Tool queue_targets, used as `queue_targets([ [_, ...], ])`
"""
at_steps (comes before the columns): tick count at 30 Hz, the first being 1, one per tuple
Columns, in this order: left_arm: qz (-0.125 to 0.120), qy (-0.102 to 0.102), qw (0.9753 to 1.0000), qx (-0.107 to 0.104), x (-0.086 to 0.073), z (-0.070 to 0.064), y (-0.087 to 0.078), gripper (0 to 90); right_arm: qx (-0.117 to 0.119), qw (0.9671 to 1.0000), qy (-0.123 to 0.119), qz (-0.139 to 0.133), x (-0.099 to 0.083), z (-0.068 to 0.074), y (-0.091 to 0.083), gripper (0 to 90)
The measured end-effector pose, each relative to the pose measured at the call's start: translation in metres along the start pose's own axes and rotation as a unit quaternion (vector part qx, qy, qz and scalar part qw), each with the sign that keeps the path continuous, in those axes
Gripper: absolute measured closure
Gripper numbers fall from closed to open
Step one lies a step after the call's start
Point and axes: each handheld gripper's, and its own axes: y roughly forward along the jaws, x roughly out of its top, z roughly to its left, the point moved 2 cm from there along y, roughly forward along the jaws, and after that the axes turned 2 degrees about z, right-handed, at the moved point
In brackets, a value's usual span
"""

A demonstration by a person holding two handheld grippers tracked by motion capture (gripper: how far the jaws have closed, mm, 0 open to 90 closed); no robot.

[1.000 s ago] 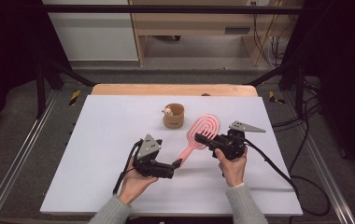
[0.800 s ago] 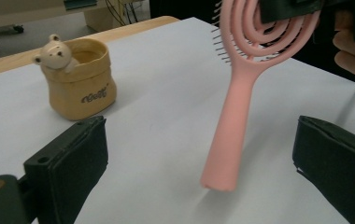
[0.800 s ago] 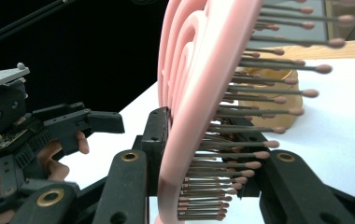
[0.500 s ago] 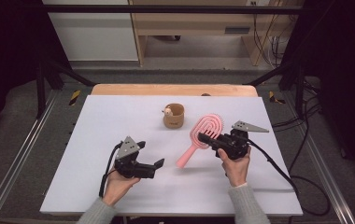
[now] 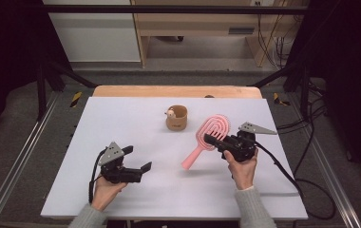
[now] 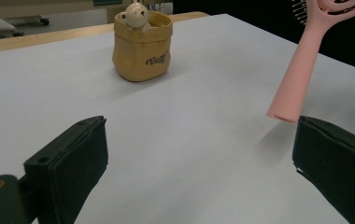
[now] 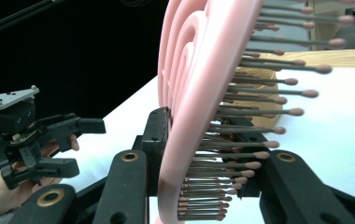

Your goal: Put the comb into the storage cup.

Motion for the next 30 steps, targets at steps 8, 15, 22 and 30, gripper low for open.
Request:
queue_targets([
  [8, -0.009, -0.003, 0.9998, 0.016, -0.009, 0.014, -0.012, 3.5, -0.007, 1.0, -0.002, 0.003, 0.001, -0.001, -0.001, 63.9],
  [15, -0.01, -0.008, 0.9993, 0.036, -0.018, 0.028, -0.022, 3.5, -0.011, 0.9999, -0.006, -0.001, 0.004, -0.002, -0.004, 63.9],
  [22, -0.008, -0.002, 0.9988, 0.048, -0.023, 0.033, -0.026, 3.5, -0.017, 0.9998, -0.011, -0.002, 0.008, -0.002, -0.006, 63.9],
  [30, -0.005, 0.001, 0.9982, 0.059, -0.027, 0.039, -0.033, 3.5, -0.022, 0.9995, -0.021, 0.004, 0.012, 0.0, -0.002, 63.8],
])
